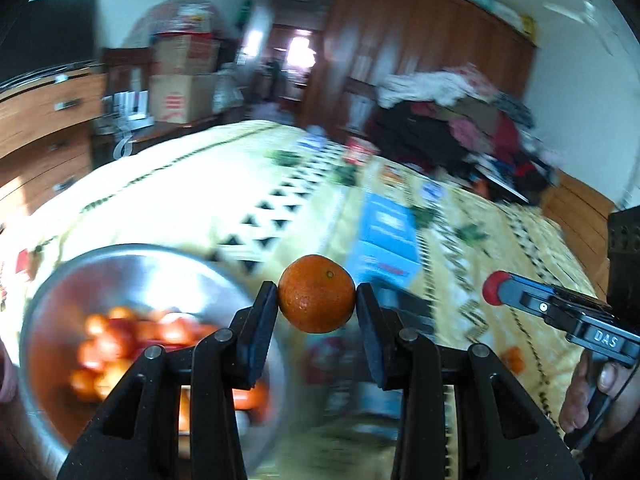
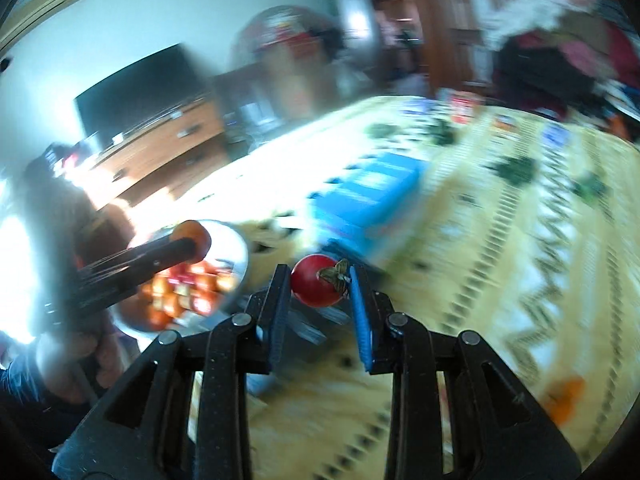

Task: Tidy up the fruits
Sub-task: 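Carry the mandarin and tomato over the steel bowl with both tools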

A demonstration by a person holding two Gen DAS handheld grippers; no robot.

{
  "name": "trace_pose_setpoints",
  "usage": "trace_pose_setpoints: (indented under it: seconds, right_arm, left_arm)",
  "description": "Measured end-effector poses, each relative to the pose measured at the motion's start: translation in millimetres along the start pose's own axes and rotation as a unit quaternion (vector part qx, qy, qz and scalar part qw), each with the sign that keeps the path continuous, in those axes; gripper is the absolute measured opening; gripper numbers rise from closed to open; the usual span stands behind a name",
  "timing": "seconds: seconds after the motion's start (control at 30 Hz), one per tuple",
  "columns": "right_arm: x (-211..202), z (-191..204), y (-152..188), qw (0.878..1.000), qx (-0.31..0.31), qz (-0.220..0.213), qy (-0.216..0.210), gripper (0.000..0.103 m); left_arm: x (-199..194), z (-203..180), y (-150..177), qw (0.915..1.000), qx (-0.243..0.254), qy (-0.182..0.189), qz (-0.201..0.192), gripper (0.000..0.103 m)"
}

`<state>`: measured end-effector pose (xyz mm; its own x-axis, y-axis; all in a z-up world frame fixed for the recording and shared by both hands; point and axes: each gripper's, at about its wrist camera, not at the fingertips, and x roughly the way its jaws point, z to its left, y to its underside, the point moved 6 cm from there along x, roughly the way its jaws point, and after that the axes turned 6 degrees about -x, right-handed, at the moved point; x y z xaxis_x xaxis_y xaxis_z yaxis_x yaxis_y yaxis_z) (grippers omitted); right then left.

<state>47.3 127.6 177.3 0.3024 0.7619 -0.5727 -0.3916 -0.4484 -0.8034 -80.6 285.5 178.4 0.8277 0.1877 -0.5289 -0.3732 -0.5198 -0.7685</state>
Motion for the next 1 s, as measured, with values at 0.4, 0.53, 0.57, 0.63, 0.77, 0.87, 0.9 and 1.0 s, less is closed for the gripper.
trace_pose_setpoints:
  seconds: [0.4, 0.53, 0.57, 0.63, 0.77, 0.87, 0.9, 1.0]
  right_arm:
    - [116, 125, -9, 0.988, -0.054, 0.1, -0.104, 0.03]
    - [135, 146, 1, 0.983, -0.069, 0.127, -0.108, 0.03]
    - [138, 150, 3, 0.983, -0.072, 0.133, -0.108, 0.03]
    - [145, 156, 4, 0.981, -0.079, 0.143, -0.104, 0.03]
    - [154, 164, 6, 0.98, -0.086, 0.153, -0.096, 0.03]
    - [157, 167, 7, 0.979, -0.09, 0.155, -0.092, 0.03]
    - [158, 168, 6, 0.979, -0.091, 0.155, -0.091, 0.03]
    - [160, 171, 6, 0.979, -0.094, 0.156, -0.089, 0.031]
  left_arm:
    - [-15, 146, 22, 0.9914, -0.075, -0.101, 0.036, 0.041]
    - [-6, 151, 32, 0.9904, -0.08, -0.1, 0.054, 0.041]
    - [-5, 153, 34, 0.9902, -0.08, -0.099, 0.057, 0.041]
    - [-5, 157, 38, 0.99, -0.081, -0.097, 0.062, 0.041]
    - [-7, 164, 38, 0.9899, -0.088, -0.092, 0.062, 0.041]
    - [-7, 168, 35, 0.99, -0.091, -0.089, 0.061, 0.041]
    - [-7, 168, 35, 0.9901, -0.091, -0.088, 0.061, 0.041]
    - [-6, 168, 35, 0.9903, -0.091, -0.086, 0.062, 0.041]
